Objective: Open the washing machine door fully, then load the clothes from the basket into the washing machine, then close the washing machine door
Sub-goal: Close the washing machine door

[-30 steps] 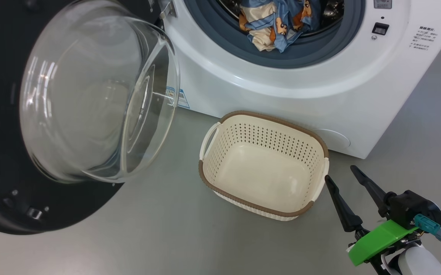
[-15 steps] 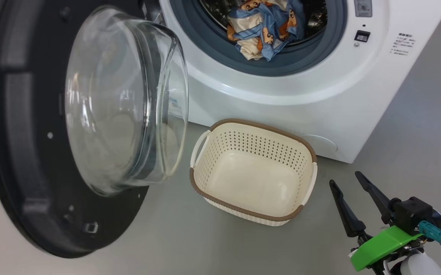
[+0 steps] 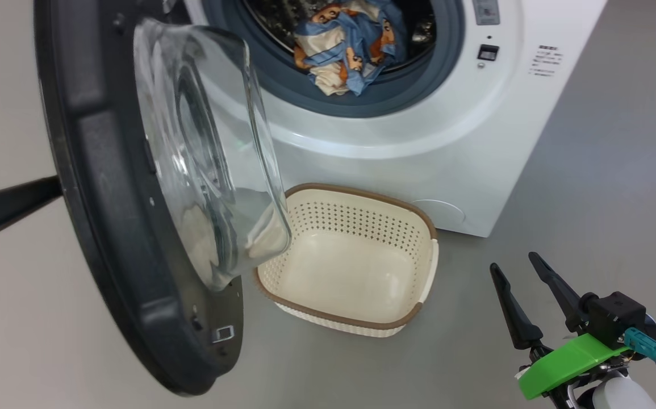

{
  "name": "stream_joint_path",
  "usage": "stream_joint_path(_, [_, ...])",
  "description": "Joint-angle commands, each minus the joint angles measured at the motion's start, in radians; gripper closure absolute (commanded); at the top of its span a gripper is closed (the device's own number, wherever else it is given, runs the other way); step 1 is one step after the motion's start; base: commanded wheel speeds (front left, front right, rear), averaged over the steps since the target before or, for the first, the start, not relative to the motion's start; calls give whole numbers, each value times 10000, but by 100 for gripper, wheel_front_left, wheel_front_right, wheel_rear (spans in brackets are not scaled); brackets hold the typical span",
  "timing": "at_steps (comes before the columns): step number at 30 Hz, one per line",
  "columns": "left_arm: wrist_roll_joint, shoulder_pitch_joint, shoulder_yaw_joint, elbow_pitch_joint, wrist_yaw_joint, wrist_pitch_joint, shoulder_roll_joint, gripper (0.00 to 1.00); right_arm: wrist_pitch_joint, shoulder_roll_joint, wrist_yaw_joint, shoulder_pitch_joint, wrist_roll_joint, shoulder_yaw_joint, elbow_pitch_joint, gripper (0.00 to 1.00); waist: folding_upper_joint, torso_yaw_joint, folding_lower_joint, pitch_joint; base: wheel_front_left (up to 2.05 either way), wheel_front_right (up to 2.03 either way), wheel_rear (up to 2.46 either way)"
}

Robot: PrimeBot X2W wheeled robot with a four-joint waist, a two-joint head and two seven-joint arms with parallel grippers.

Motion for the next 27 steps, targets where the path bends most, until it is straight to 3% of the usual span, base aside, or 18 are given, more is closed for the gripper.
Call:
stream_joint_path(1, [62,-397,291,-406,-40,28,318,100,-74,20,16,138,-93,126,-283,0,0,-280,0,-18,0,0,0])
stream_joint_path(13, [334,-996,34,-40,-40,-176,-196,100,-74,212,16,138,-114,5,-353,0,0,-1410,0,12,0,0,0])
stream_joint_path(27, [892,-1698,-54,746,-40,-658,-390,100,-74,519,16,39,-145,-84,-445,0,0,-3123,0,311,0,0,0])
